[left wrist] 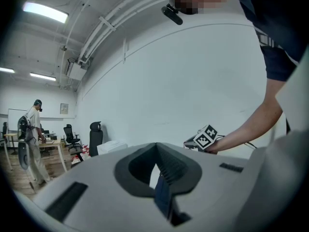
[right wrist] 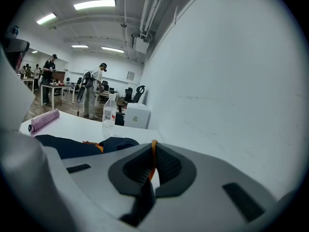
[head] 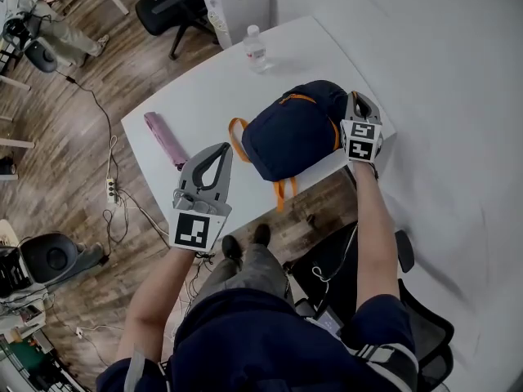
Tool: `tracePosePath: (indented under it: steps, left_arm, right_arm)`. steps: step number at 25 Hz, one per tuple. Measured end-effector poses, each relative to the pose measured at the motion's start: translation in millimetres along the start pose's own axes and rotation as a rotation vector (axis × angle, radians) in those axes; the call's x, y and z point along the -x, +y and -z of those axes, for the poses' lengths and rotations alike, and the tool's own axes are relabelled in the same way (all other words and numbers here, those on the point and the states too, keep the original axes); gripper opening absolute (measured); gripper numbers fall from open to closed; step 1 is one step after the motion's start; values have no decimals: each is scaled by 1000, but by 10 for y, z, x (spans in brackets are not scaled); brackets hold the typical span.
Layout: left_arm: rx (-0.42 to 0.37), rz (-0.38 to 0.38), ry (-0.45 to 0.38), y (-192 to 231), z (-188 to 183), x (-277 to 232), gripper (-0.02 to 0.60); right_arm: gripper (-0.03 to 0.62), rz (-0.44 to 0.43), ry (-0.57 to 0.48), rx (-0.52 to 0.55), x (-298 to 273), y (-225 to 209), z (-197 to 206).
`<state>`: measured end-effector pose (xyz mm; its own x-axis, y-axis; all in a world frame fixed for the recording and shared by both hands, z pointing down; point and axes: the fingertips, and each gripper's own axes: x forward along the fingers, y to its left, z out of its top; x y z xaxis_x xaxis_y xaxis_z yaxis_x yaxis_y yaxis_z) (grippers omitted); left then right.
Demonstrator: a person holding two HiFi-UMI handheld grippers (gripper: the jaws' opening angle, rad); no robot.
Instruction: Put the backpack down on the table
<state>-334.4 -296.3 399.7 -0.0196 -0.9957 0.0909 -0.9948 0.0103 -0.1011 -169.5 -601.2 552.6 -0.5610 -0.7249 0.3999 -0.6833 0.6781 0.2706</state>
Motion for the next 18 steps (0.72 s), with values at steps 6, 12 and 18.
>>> tracePosePath:
  steps: [6,12,18]
  left_arm:
    - [0,2,13,-13,72,-67,3]
    - [-1,8,22,-56,119,-145,3]
    - [1,10,31,-55,171,-203,3]
  right_arm:
    - [-5,16,24,0,-168,-76,119]
    - [-5,29,60,5,-320,-173,254]
    - [-3,54,87,24,-475,-281,389]
